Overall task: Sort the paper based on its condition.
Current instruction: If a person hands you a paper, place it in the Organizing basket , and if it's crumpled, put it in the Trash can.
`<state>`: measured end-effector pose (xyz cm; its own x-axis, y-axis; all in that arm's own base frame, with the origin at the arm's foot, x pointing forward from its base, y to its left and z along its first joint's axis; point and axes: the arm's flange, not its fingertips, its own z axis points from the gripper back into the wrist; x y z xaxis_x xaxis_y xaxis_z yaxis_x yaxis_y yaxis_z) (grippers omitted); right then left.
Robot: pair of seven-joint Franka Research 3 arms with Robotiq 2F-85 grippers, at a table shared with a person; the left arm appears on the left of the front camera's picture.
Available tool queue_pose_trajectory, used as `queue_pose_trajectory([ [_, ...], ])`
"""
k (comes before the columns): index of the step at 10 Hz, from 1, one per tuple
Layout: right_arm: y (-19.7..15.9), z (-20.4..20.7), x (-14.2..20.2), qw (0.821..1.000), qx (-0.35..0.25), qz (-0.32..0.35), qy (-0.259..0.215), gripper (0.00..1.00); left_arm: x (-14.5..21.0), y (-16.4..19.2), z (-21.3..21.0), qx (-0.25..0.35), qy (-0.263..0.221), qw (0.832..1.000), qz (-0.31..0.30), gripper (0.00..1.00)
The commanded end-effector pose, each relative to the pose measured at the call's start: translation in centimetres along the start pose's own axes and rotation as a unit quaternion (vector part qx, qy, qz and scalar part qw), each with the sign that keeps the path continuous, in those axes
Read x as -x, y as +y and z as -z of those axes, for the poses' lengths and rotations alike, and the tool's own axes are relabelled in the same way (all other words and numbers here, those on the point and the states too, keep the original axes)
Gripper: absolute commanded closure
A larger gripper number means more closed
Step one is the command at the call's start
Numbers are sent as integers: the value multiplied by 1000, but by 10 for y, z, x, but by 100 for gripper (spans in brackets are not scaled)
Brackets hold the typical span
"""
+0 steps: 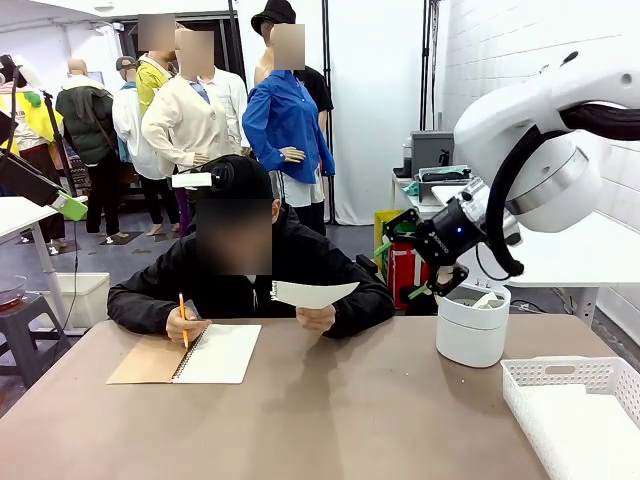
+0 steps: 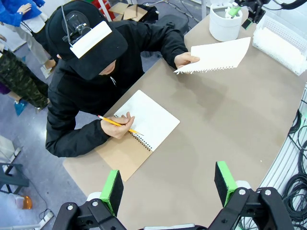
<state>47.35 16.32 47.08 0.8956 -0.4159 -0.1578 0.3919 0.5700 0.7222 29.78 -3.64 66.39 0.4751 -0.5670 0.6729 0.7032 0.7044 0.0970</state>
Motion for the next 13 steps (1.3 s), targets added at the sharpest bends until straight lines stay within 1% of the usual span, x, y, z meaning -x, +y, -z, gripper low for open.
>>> queue_pose_trajectory([
  [1, -6, 30, -26, 996, -36, 70, 36, 0, 1, 1, 0, -2, -2, 1000, -1, 0],
  [3, -17, 50, -42, 985, -83, 125, 81, 0, 1, 1, 0, -2, -2, 1000, -1, 0],
  [5, -24, 65, -50, 974, -118, 156, 114, 0, 1, 1, 0, -2, -2, 1000, -1, 0],
  [7, -28, 73, -52, 963, -132, 179, 152, 0, 1, 1, 0, -2, -2, 1000, -1, 0],
  [9, -28, 88, -47, 950, -166, 185, 190, 0, 1, 1, 0, -2, -2, 1000, -1, 0],
  [13, -20, 106, -27, 946, -171, 164, 223, 0, 1, 1, 0, -2, -2, 1000, -1, 0],
])
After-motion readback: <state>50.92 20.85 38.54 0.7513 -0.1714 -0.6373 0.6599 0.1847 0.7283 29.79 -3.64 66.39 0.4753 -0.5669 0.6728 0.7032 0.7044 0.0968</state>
